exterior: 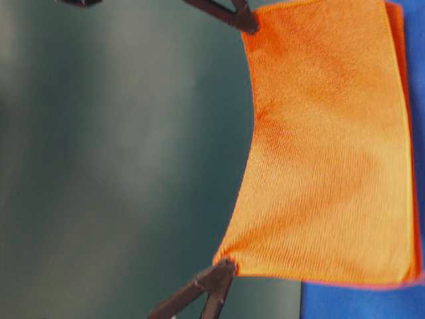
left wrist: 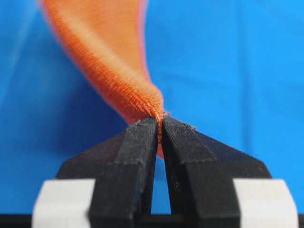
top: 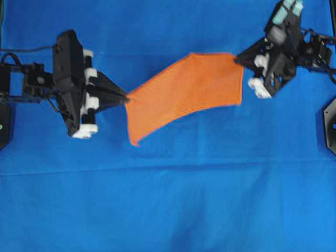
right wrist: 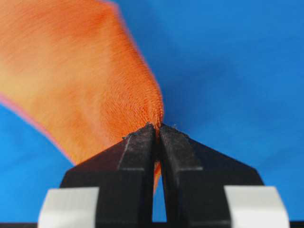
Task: Fold the orange towel.
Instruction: 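Lift the towel and fold the right half over onto the left half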
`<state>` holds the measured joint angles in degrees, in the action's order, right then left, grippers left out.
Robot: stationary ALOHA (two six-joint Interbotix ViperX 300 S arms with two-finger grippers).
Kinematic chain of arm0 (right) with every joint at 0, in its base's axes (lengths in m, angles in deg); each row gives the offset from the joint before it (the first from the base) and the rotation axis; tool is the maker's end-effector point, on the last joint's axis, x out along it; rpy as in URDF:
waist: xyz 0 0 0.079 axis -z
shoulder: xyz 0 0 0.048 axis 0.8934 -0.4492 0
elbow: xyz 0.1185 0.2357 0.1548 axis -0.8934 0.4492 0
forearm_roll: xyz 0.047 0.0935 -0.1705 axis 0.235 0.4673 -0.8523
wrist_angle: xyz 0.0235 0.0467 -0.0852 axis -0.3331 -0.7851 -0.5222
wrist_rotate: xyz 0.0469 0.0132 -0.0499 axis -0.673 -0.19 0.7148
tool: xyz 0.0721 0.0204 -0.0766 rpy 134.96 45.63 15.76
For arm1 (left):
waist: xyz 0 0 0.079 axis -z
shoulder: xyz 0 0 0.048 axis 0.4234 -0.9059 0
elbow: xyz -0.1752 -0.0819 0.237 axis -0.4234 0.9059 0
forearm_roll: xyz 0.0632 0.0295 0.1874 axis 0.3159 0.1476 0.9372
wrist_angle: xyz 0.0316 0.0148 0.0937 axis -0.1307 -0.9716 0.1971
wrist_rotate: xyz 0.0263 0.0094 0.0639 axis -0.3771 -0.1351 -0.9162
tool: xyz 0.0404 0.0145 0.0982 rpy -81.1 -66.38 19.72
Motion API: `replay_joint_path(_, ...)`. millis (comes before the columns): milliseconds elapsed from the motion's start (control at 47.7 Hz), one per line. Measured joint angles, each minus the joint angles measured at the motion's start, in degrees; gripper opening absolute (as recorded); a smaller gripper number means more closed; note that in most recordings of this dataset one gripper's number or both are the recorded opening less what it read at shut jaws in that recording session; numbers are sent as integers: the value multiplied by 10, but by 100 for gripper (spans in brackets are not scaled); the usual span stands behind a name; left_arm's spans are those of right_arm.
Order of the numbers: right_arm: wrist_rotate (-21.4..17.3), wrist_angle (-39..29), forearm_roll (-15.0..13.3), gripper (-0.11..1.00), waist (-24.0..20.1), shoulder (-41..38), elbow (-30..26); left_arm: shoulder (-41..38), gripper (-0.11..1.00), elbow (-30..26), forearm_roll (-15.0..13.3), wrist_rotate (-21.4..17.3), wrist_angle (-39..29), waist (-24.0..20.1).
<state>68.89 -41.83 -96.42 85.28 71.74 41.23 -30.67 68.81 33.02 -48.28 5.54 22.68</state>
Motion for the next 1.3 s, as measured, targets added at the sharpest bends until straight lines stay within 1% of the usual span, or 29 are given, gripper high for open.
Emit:
replay_joint_path(126,2,1,-30,2,34,-38,-30,-40,2,-22,-1,0,36,18)
replay_joint_path(273,3,2,-65,2,62,-91,-81,-92,2,-67,-1,-5,50,36)
replay_joint_path(419,4,2,-100,2,70,-140,-132,-144,2,-120,-1,-35,51,53)
replay_joint_path(482,4,3,-120,2,71,-160,-156,-161,2,-137,0,-49,51,57)
replay_joint_path(566,5,4,-134,2,71,-182,-181,-178,2,-156,-1,-62,51,62)
replay_joint_path(629,5,6,-139,2,71,-194,-197,-189,2,-170,-1,-71,51,63)
replay_joint_path(755,6,14,-142,2,69,-210,-222,-202,2,-185,-3,-73,51,63)
replay_joint_path(1007,6,26,-147,2,69,-215,-229,-213,2,-194,-2,-75,52,63)
replay_joint_path(1154,6,25,-147,2,70,-207,-213,-237,2,-220,-2,-76,54,63)
replay_joint_path(1300,4,26,-147,2,83,-178,-171,-294,2,-274,-2,-84,59,63)
